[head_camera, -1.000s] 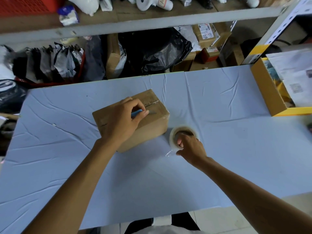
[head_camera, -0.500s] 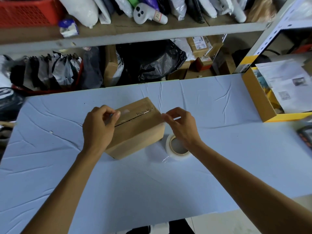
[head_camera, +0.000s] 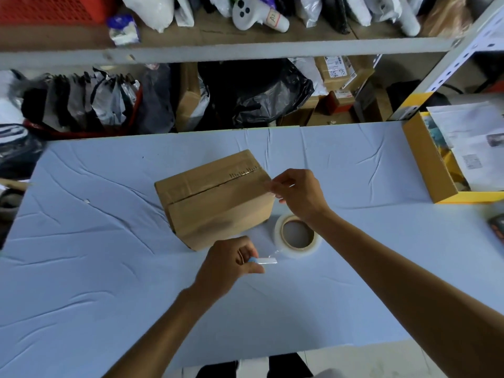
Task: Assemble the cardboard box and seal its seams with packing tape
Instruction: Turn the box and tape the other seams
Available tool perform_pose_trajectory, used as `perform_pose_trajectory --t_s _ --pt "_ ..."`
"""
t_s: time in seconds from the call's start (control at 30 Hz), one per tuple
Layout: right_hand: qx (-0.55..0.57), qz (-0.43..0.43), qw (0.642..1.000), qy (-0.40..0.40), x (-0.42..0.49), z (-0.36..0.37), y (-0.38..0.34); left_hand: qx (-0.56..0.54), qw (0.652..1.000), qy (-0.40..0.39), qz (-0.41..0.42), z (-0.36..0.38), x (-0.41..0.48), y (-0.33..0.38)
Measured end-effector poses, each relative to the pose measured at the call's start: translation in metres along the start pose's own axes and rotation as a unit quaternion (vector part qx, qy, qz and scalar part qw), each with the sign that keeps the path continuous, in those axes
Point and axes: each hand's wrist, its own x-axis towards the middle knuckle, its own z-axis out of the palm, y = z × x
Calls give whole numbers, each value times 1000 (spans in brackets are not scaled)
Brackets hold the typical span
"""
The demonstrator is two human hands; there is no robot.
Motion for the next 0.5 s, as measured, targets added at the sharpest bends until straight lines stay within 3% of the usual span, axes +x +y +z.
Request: perform_pose_trajectory --t_s 0.27,0.5 --pt "7 -1 1000 2 -3 -1 3 90 993 31 -76 43 32 -59" --pt "-13 6 1000 4 0 -1 1 294 949 110 14 59 29 -67"
